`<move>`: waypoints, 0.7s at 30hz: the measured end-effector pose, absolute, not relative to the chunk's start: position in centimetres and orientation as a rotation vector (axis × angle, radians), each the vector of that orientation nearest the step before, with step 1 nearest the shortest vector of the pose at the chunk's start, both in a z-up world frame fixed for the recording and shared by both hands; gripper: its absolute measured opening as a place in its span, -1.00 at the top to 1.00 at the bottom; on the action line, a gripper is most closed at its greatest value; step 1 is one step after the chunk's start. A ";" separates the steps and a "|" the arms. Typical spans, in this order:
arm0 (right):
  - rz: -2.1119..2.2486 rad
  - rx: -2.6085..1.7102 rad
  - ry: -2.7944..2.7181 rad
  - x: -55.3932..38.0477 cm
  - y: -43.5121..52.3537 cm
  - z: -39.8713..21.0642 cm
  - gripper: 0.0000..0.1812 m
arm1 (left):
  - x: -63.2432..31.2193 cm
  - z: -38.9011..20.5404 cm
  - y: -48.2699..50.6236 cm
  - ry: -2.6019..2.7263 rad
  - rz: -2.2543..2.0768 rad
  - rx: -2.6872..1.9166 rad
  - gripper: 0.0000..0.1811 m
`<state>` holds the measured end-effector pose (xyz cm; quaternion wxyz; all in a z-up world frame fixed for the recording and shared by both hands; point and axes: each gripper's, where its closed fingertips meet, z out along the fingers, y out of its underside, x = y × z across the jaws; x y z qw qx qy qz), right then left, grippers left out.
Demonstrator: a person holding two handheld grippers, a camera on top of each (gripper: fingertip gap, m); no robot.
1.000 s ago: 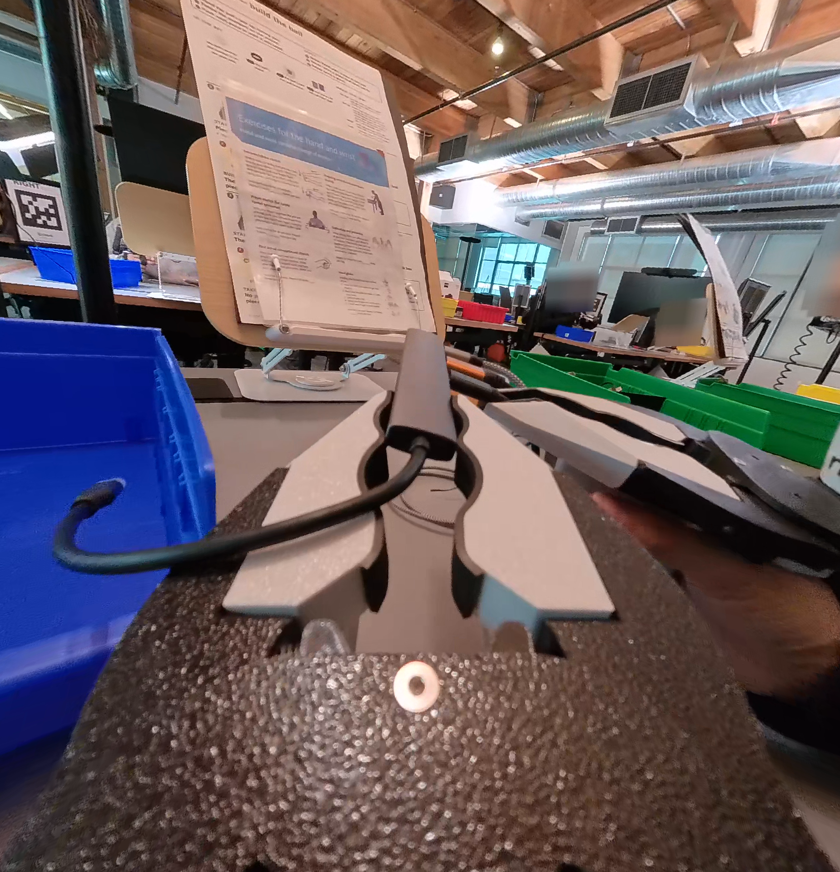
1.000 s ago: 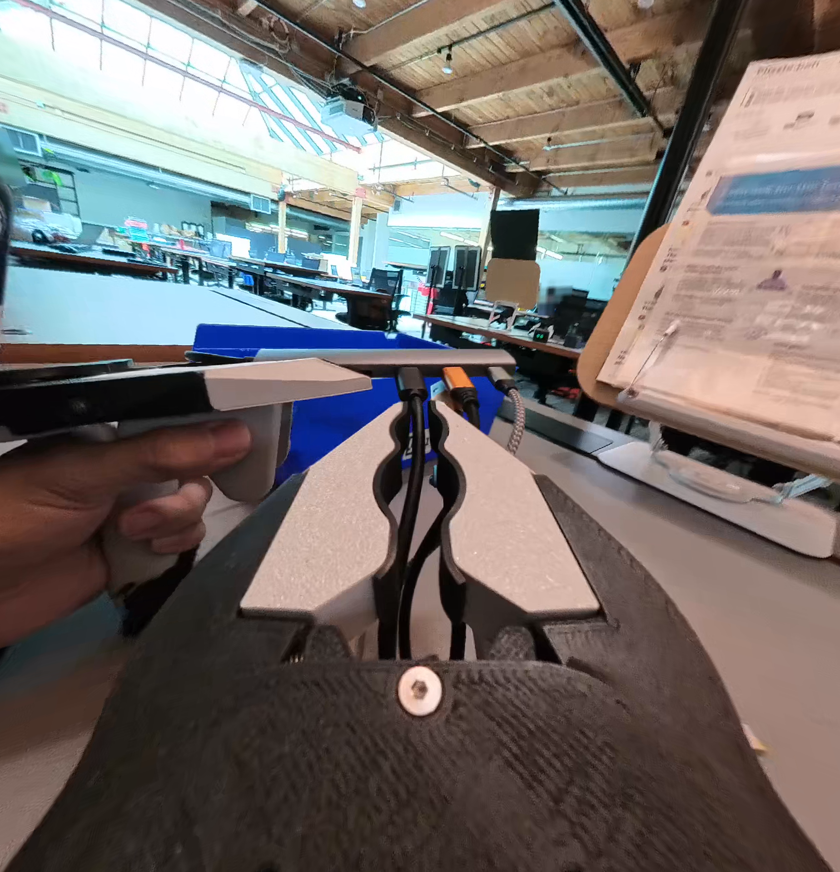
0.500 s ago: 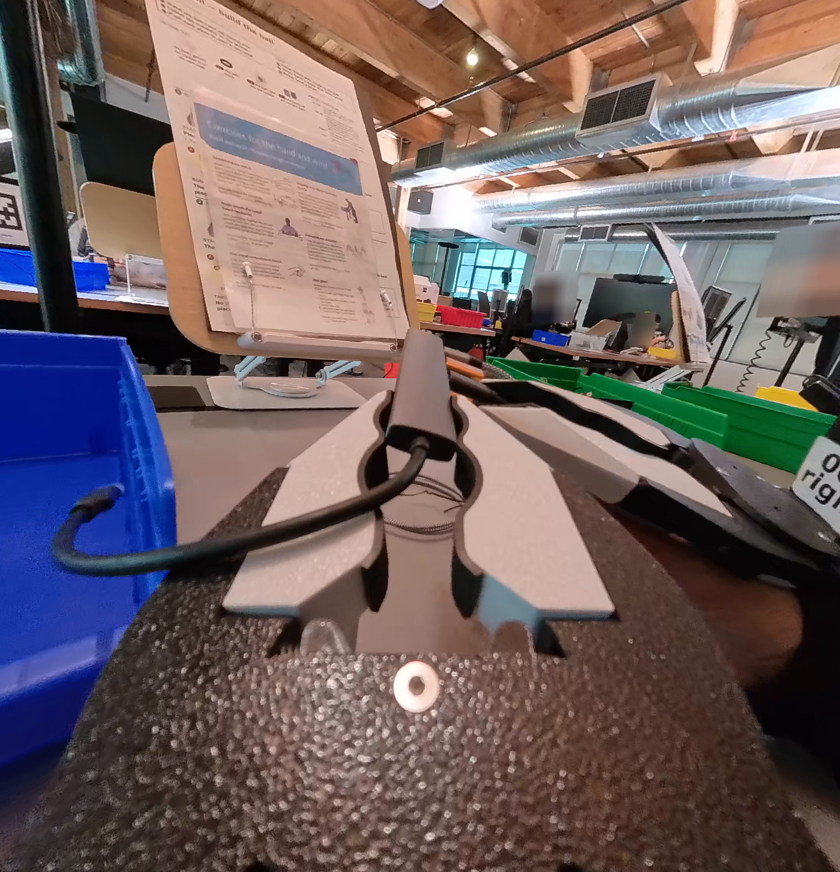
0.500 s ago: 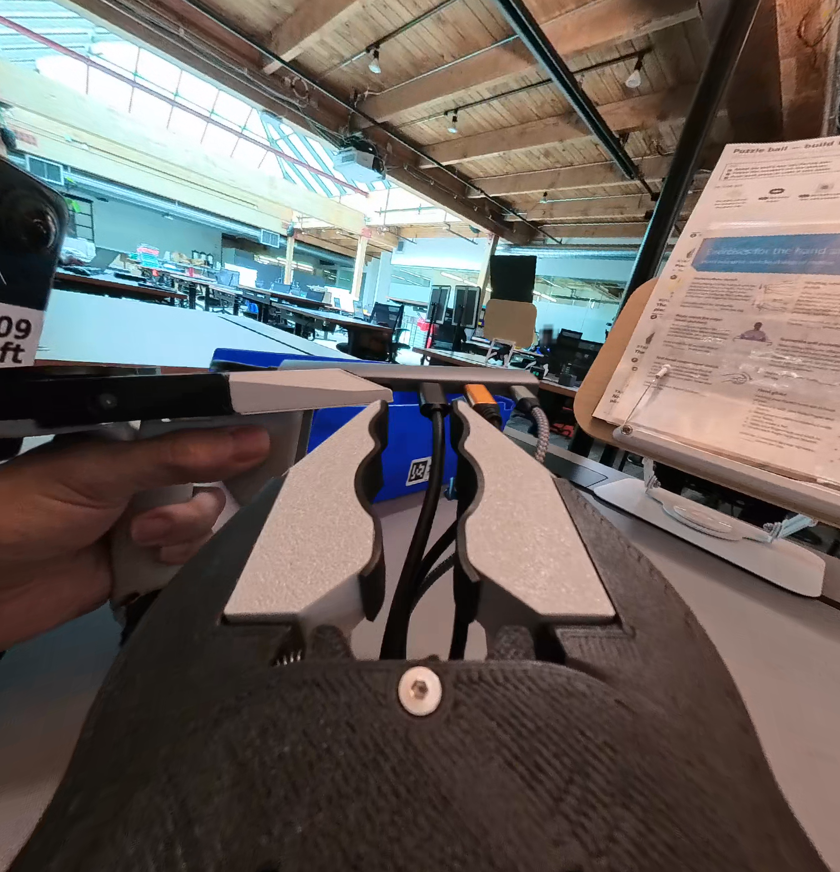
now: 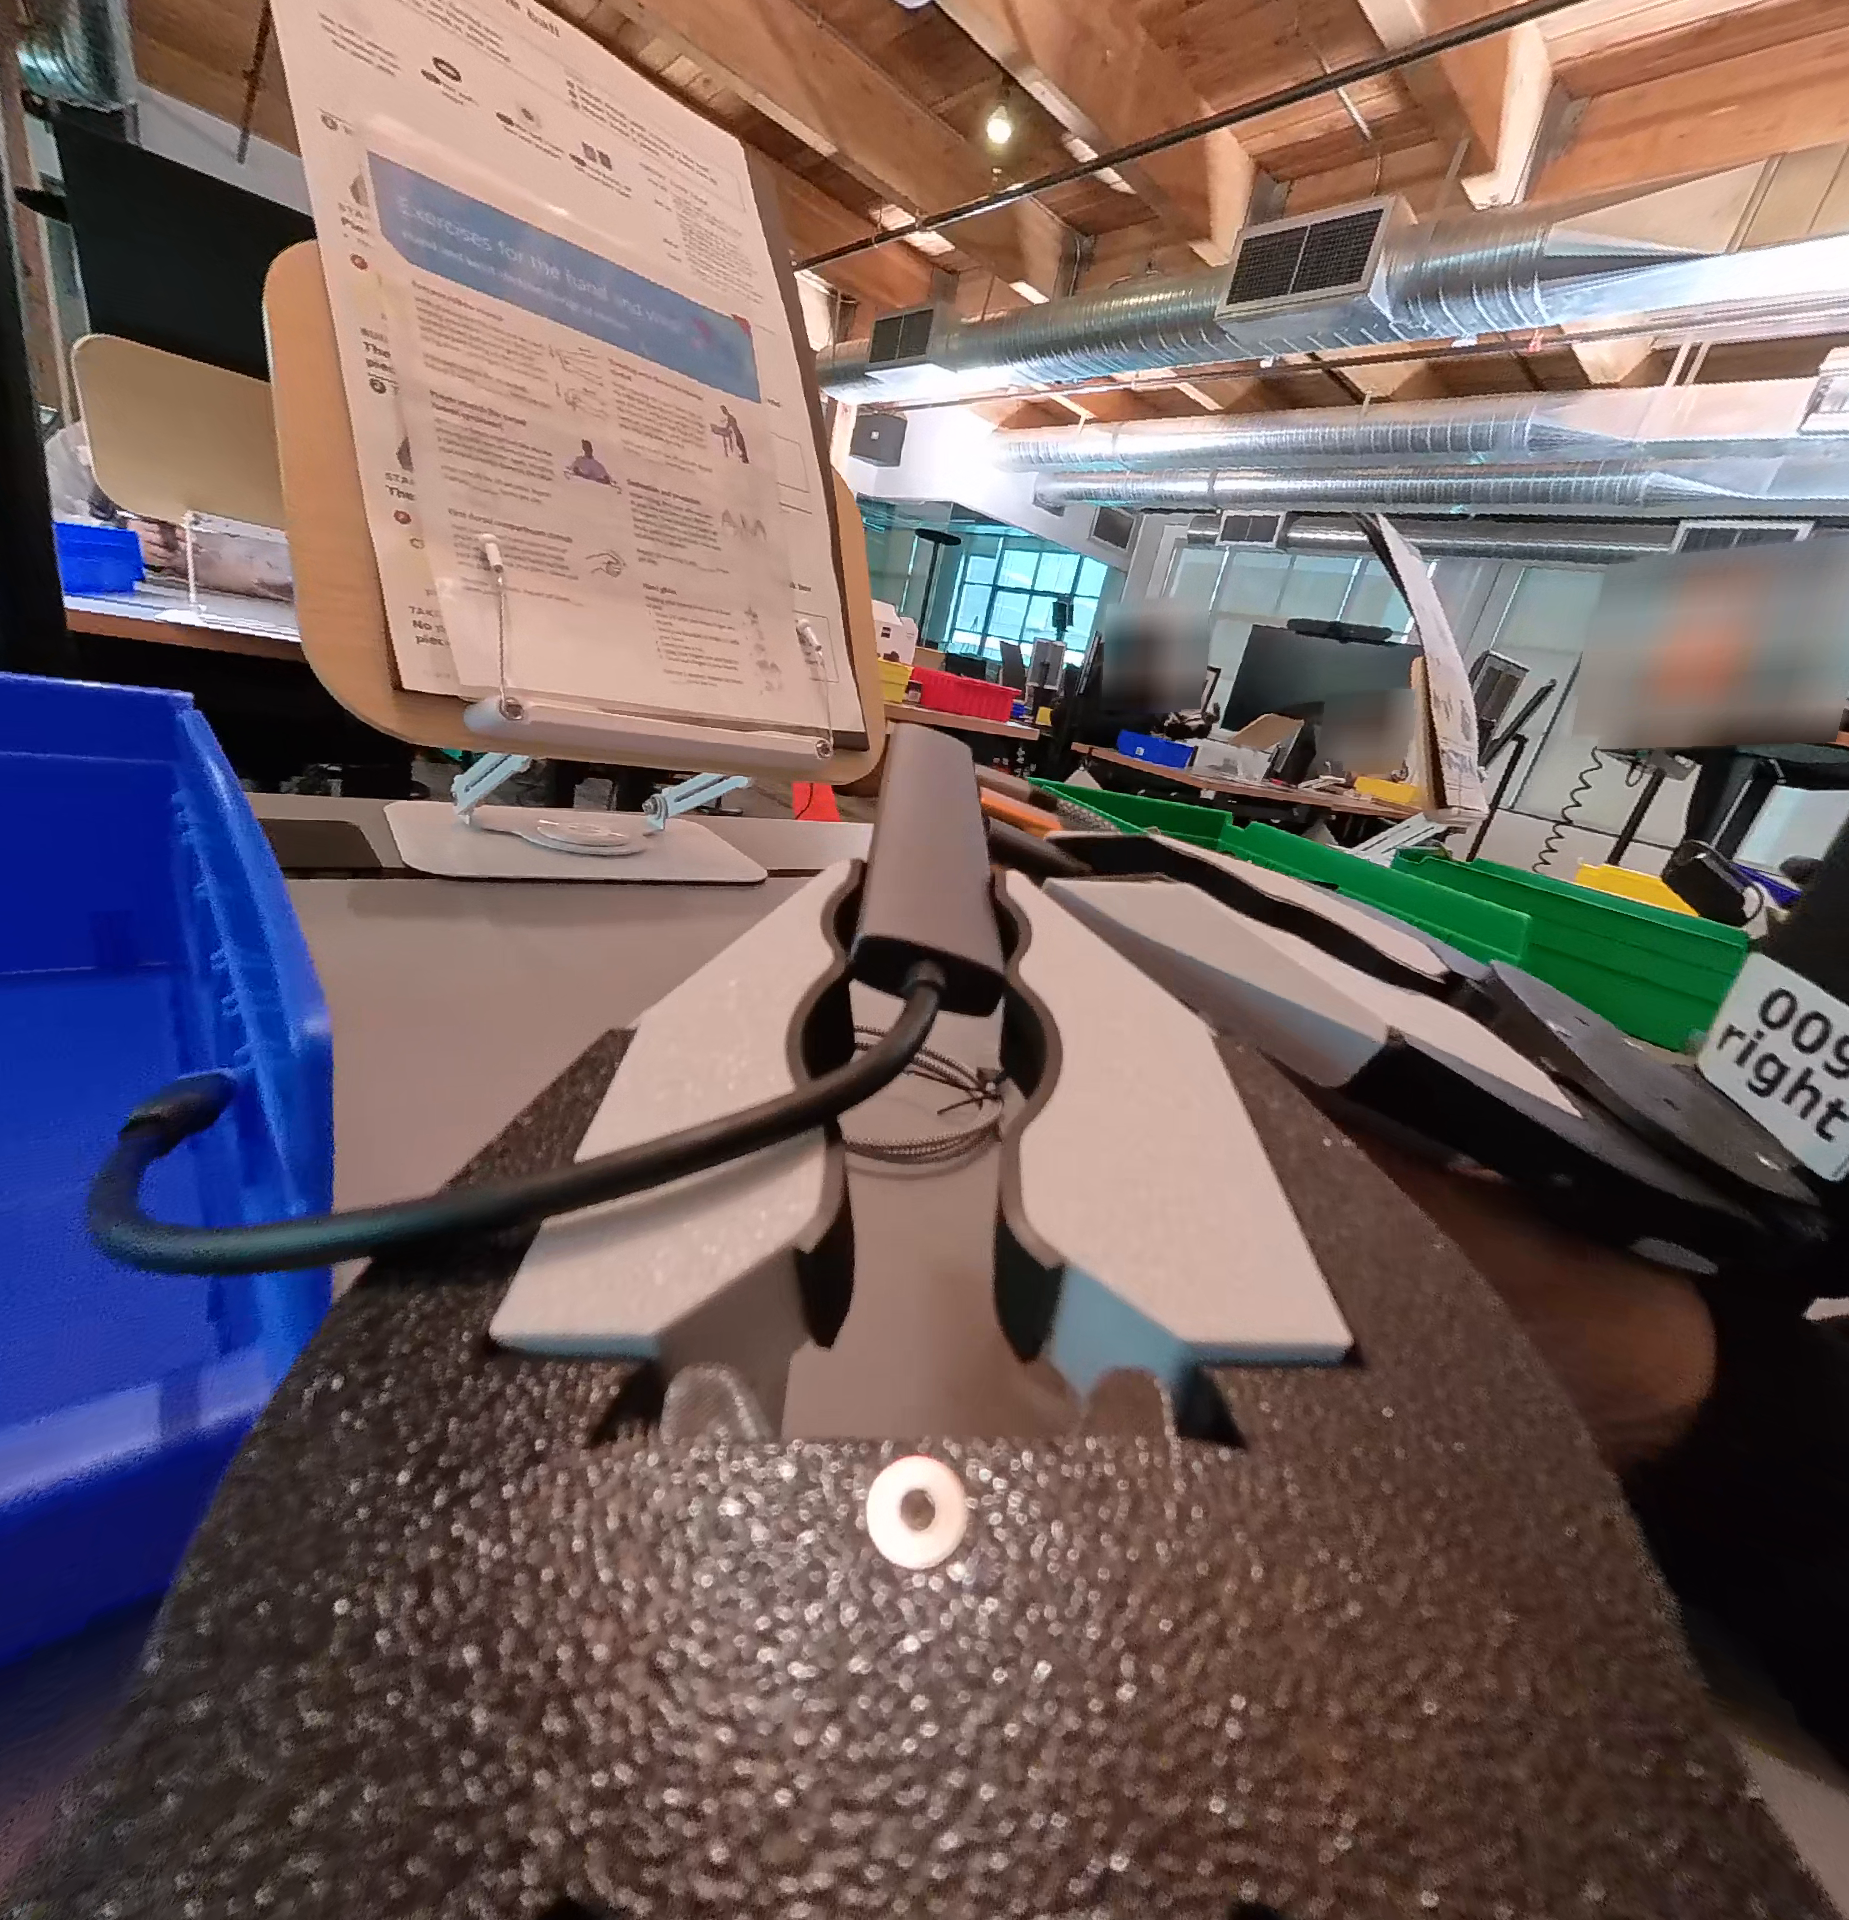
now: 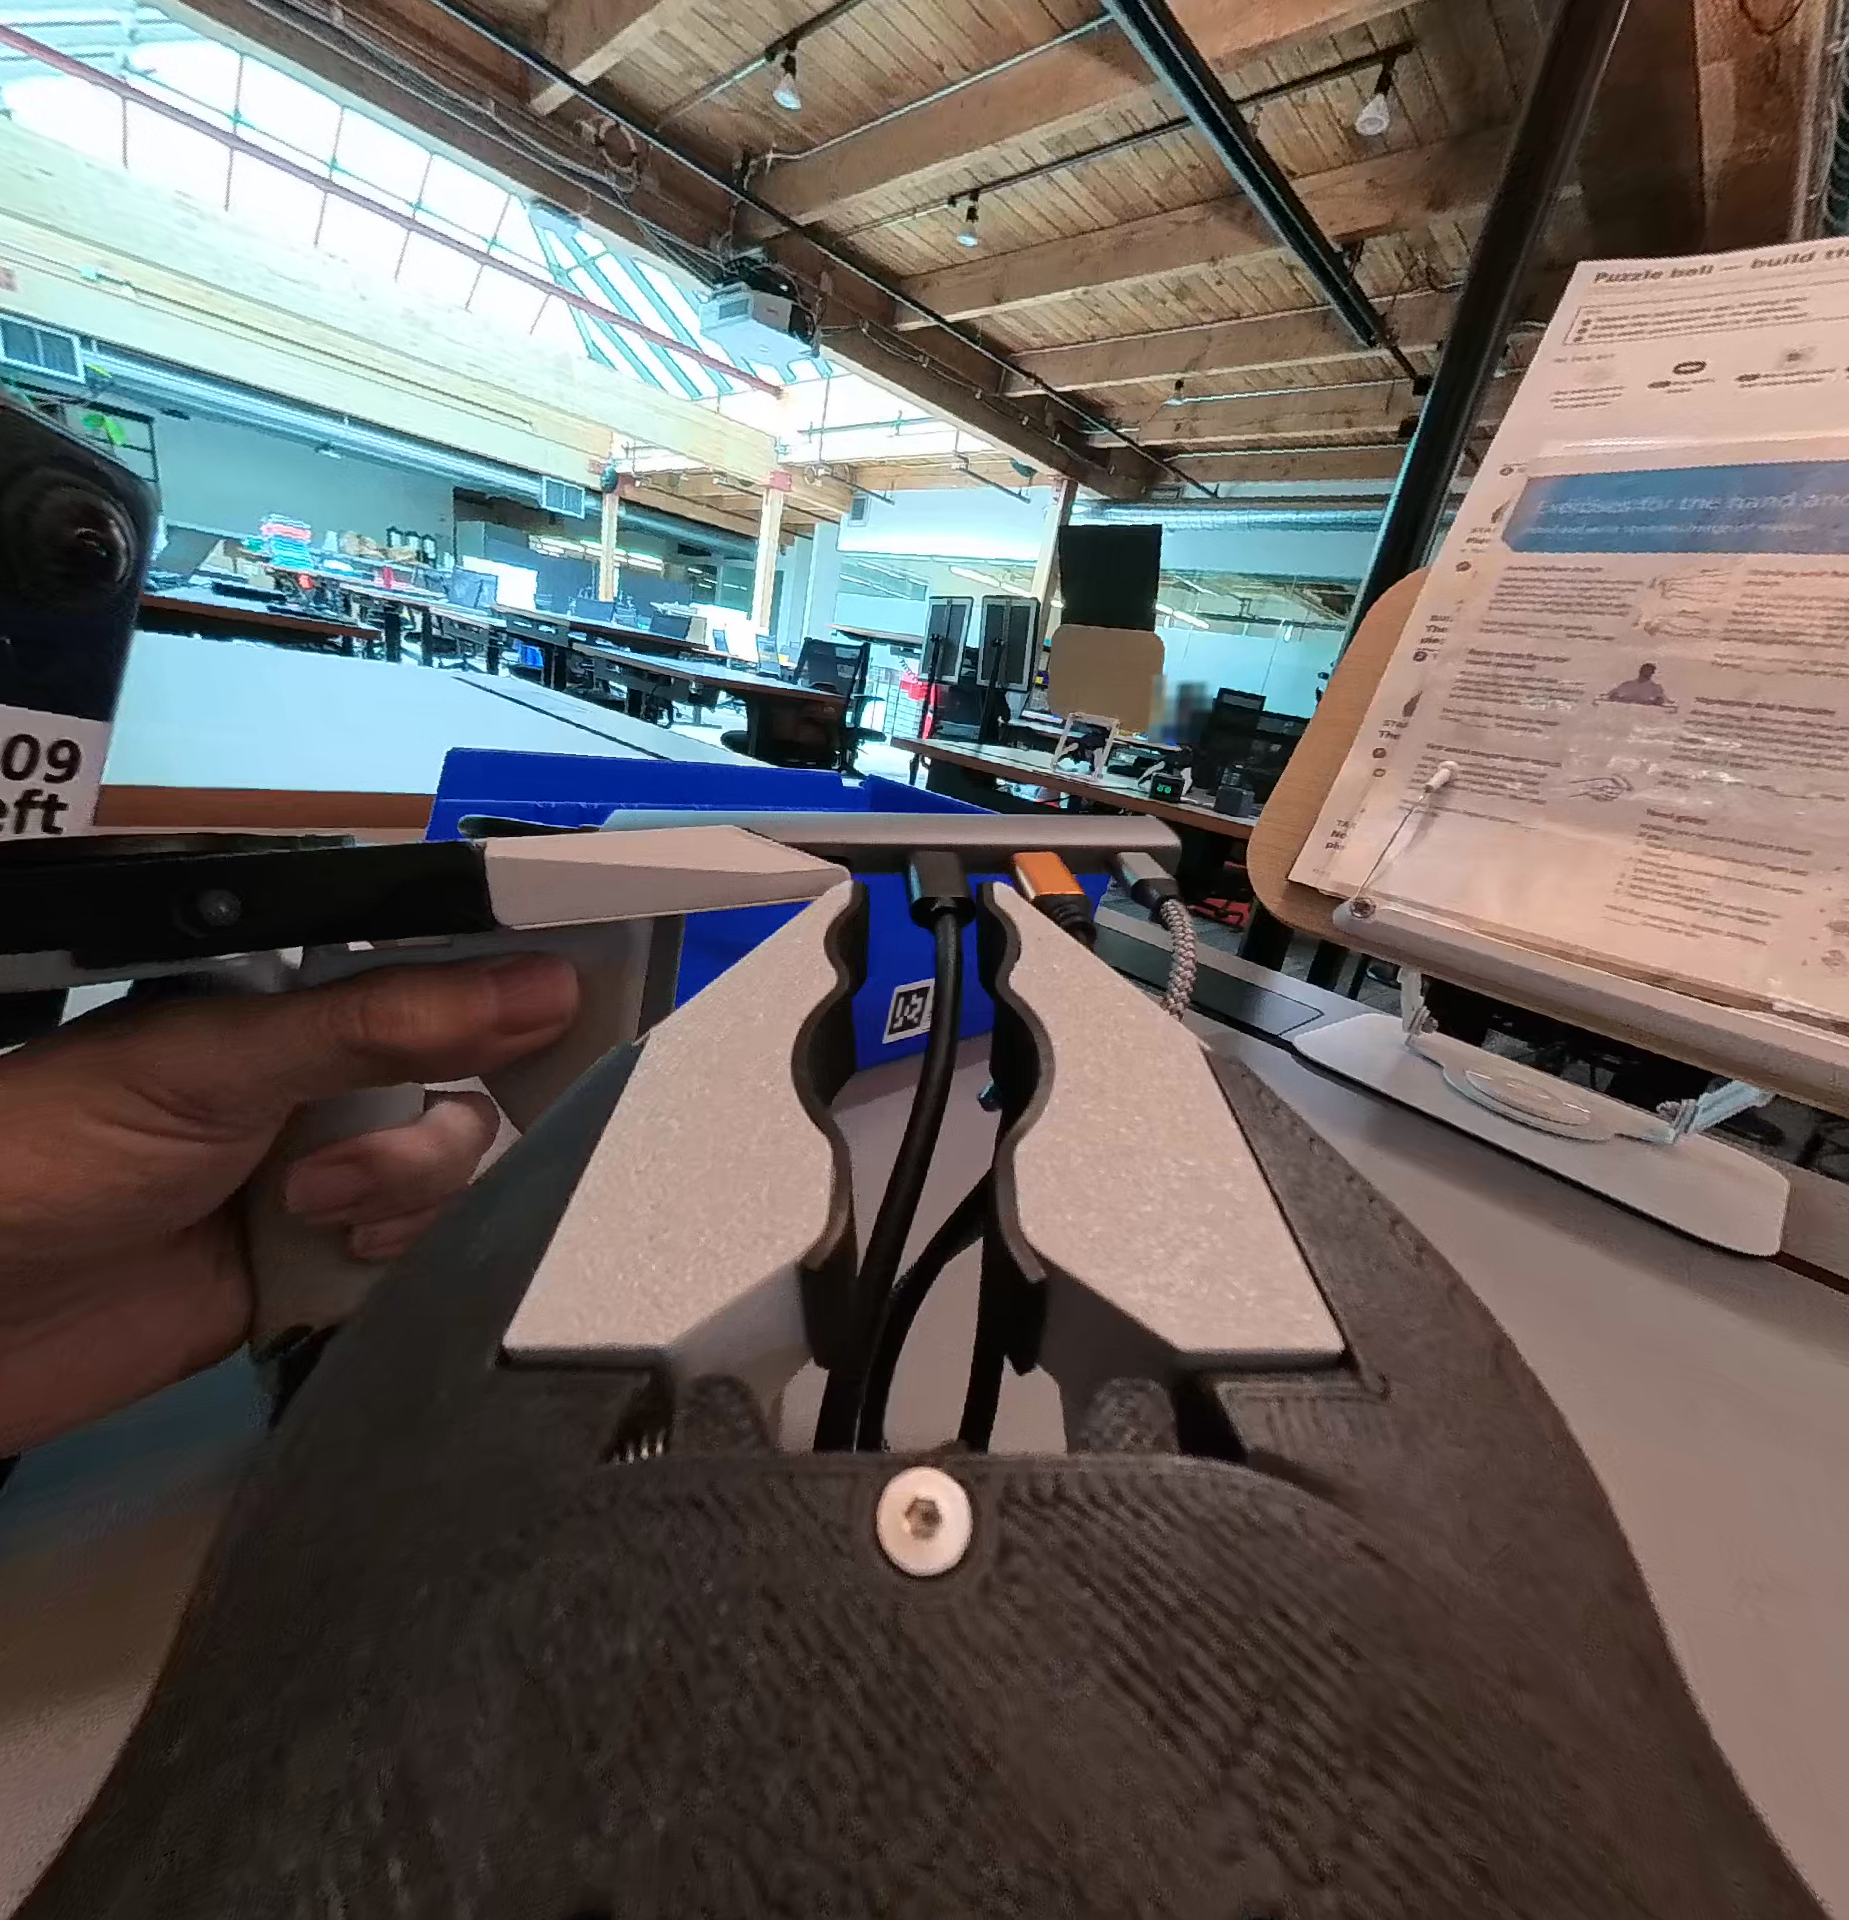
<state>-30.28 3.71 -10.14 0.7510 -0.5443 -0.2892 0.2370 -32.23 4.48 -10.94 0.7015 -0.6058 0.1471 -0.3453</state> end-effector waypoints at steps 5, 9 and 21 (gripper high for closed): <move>0.508 -1.191 -0.613 -29.8 3.9 -10.0 0.87 | -31.9 -11.0 4.3 0.352 -0.770 -1.351 0.76; 0.481 -1.236 -0.664 -29.8 3.9 -10.3 0.87 | -32.1 -11.2 4.4 0.352 -0.739 -1.368 0.77; 0.518 -1.407 -0.673 -28.9 3.9 -11.8 0.87 | -34.9 -11.9 6.3 0.259 -0.456 -1.441 0.76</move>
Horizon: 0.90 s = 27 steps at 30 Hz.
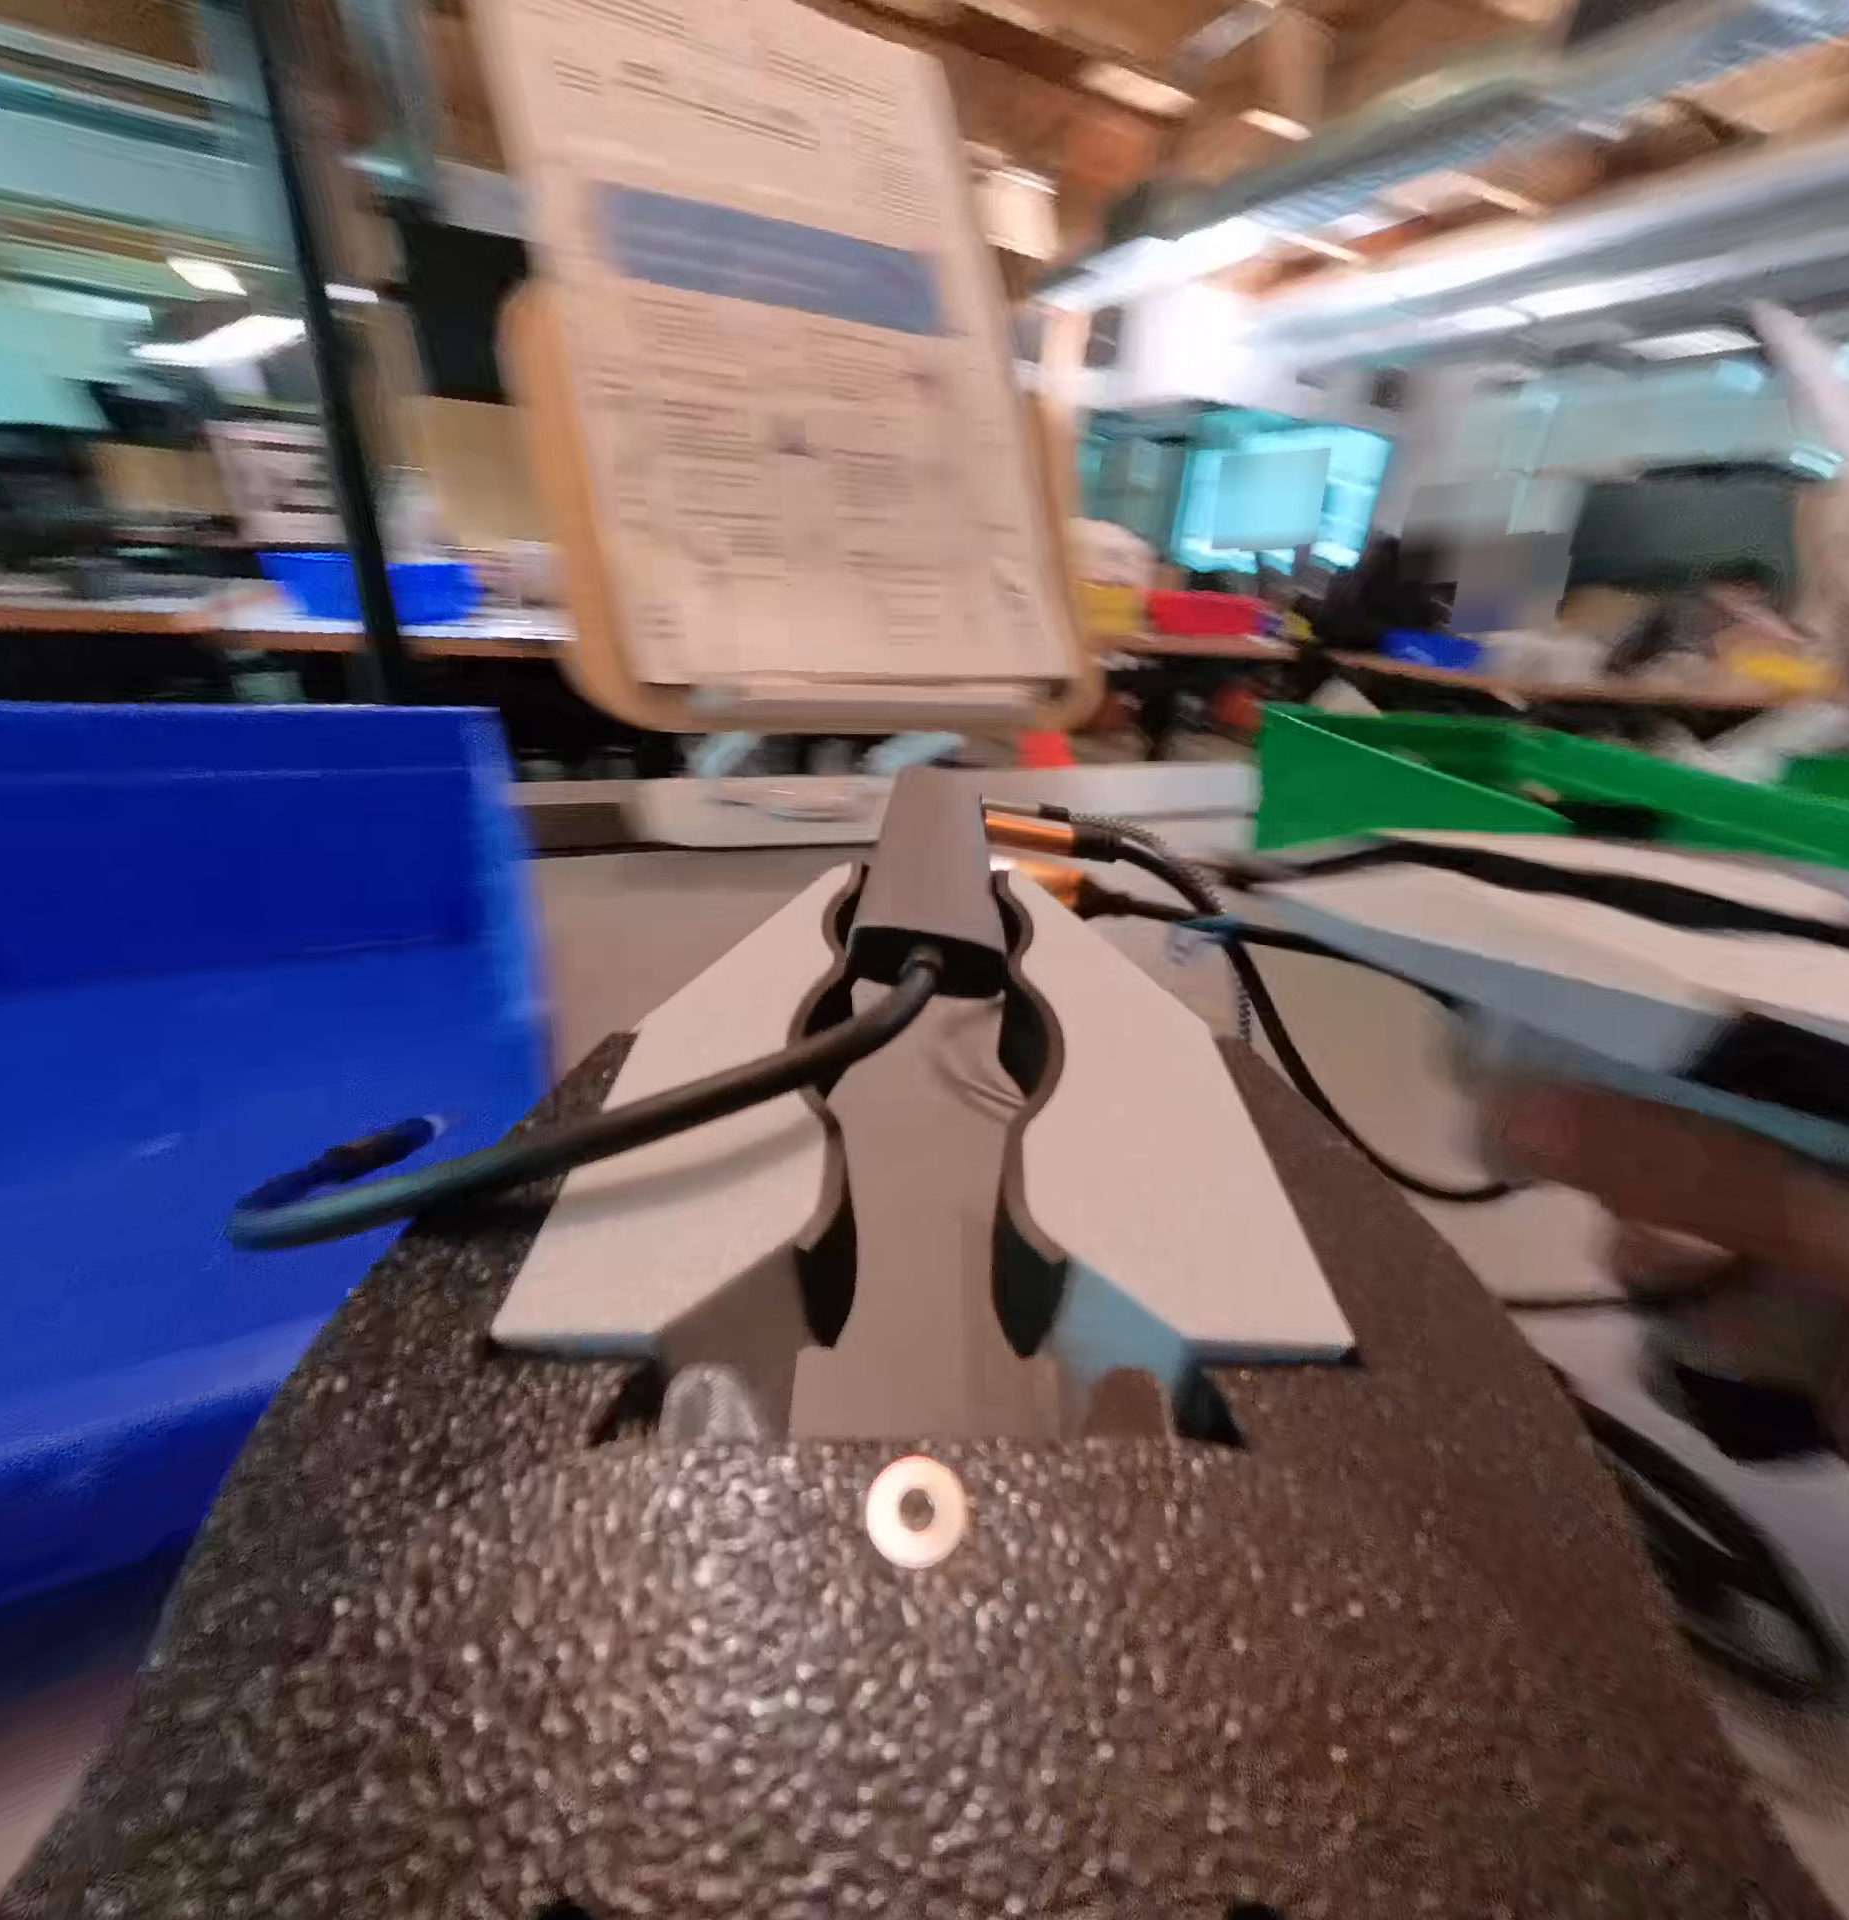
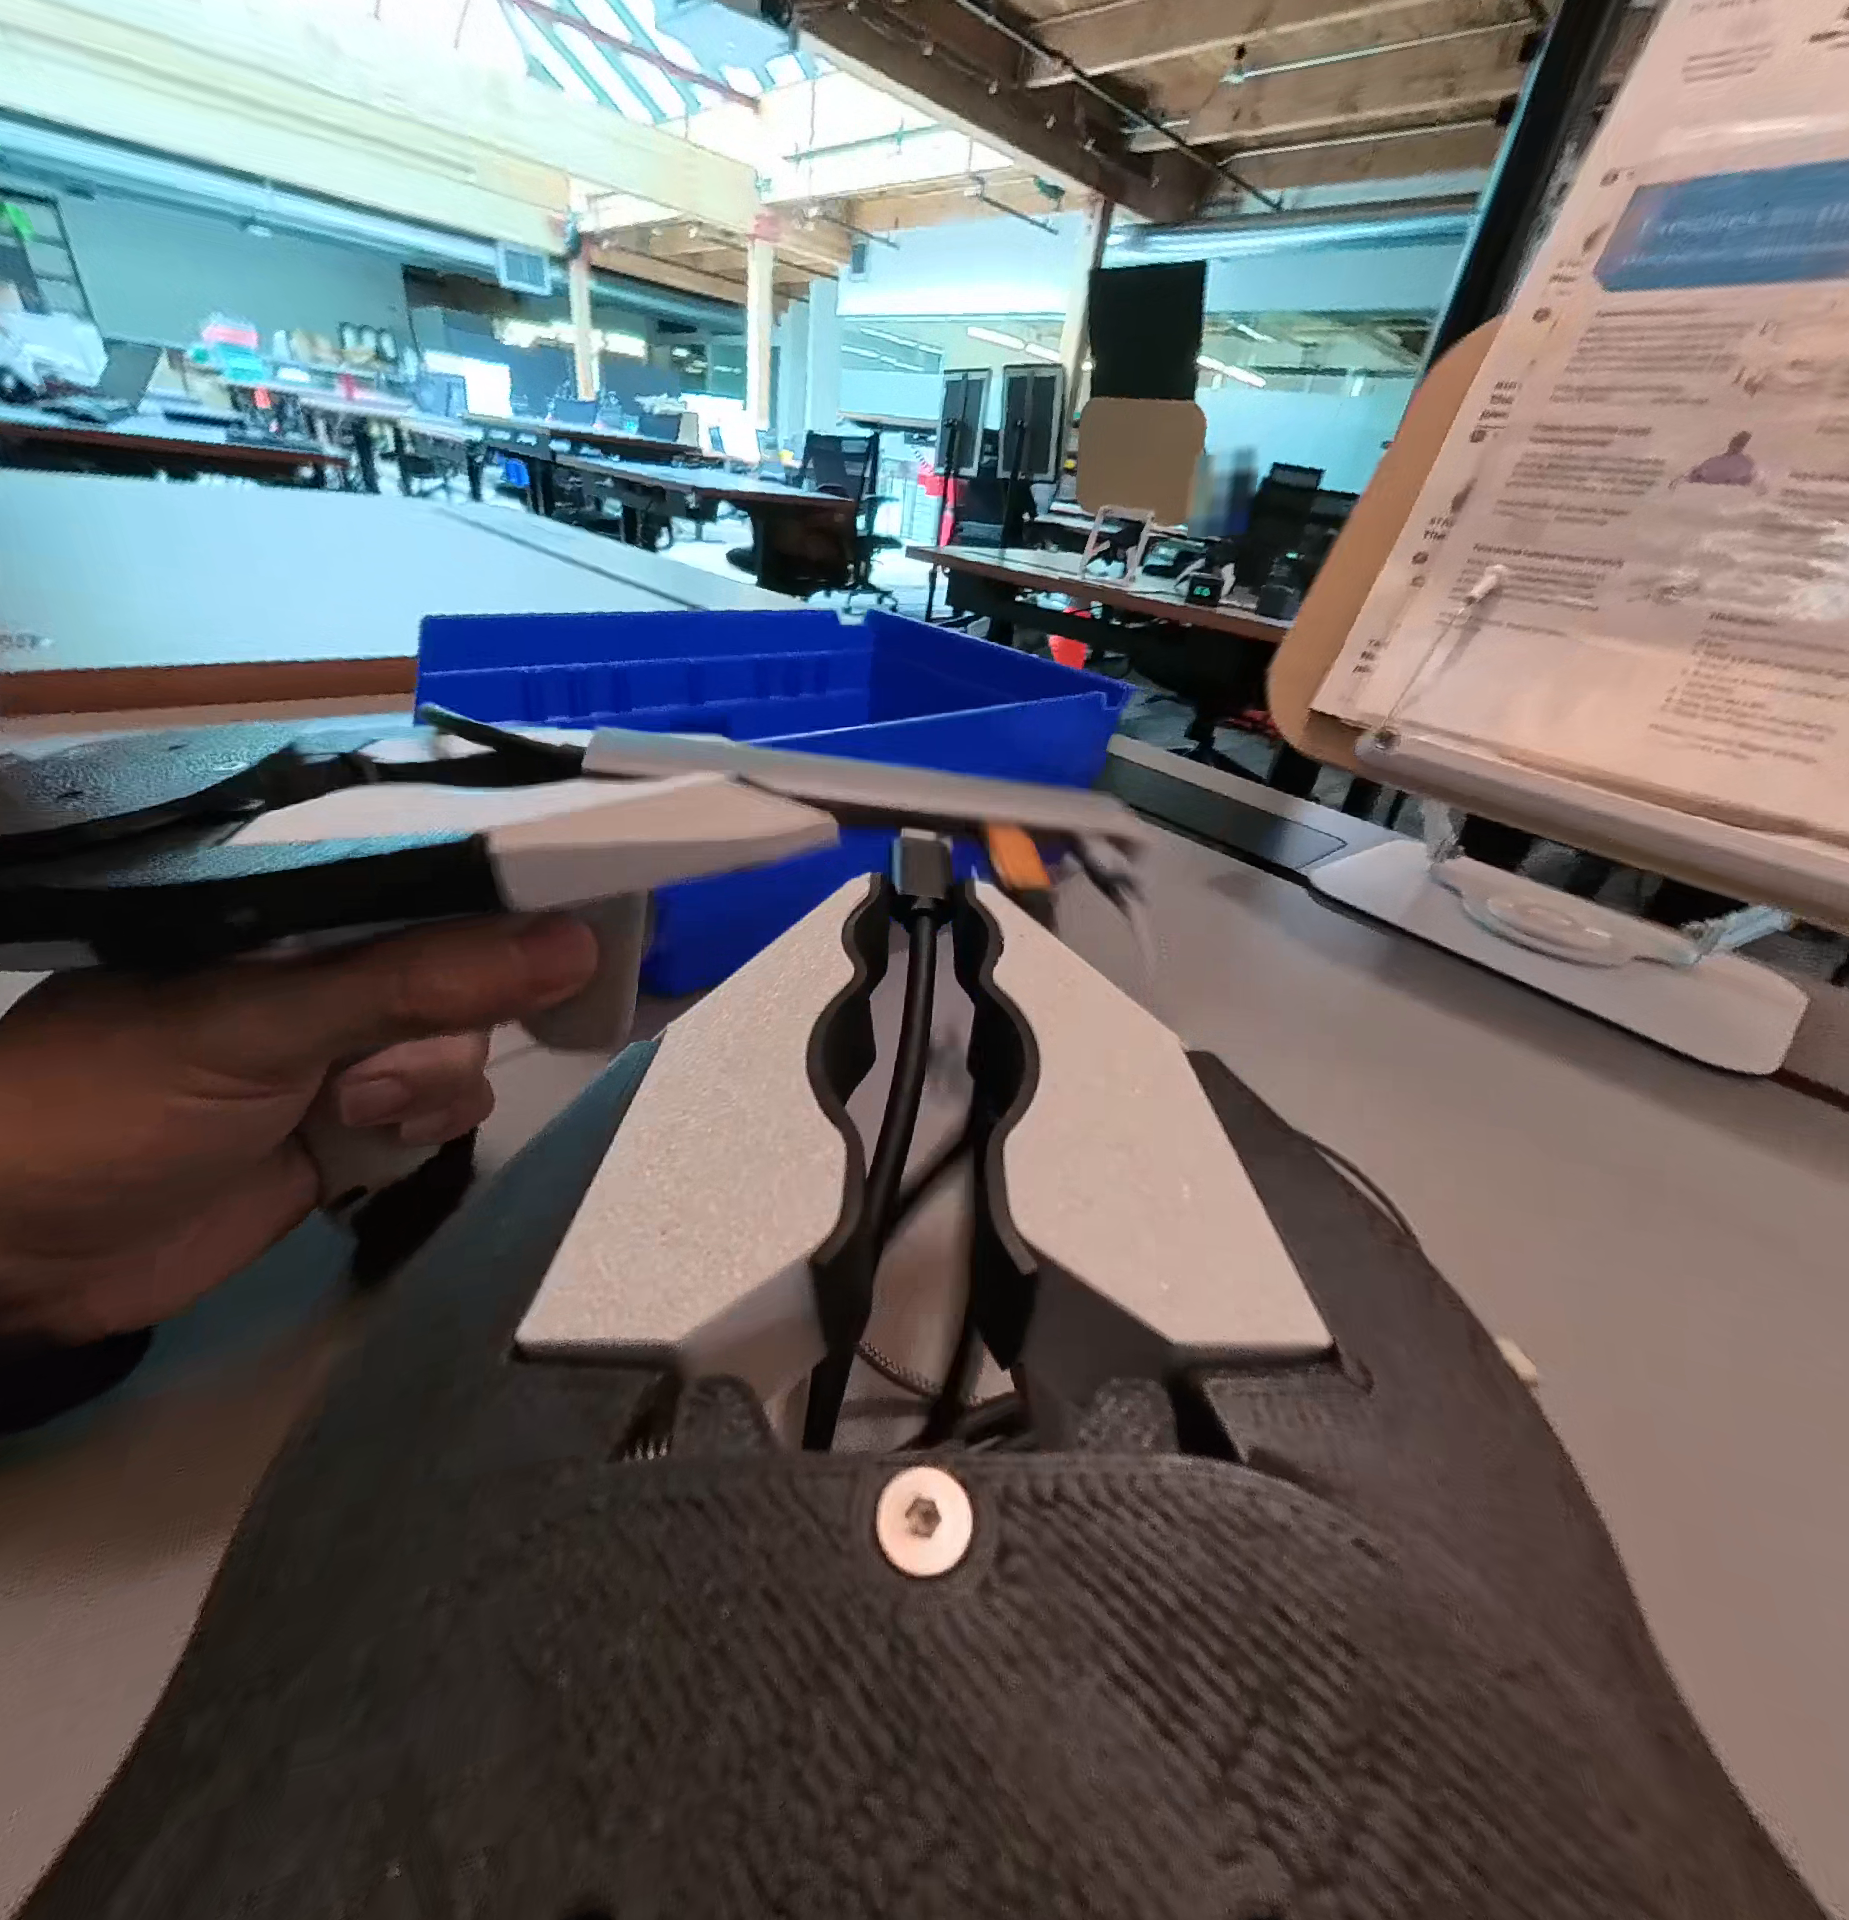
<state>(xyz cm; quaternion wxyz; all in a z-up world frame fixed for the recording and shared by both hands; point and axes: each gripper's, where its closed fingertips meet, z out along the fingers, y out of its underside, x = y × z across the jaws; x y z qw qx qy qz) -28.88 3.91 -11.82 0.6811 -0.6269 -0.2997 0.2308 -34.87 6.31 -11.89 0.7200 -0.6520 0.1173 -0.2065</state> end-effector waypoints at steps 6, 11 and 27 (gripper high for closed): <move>0.561 -1.323 -0.488 -23.9 3.6 -10.5 0.87 | -36.7 -11.0 6.0 0.266 -0.628 -1.366 0.77; 0.523 -1.248 -0.471 -20.8 3.6 -7.0 0.87 | -34.8 -11.0 5.3 0.384 -0.555 -1.344 0.77; -0.194 -1.317 -0.285 4.9 8.2 5.6 0.87 | -35.2 -10.9 5.3 0.360 -0.670 -1.337 0.77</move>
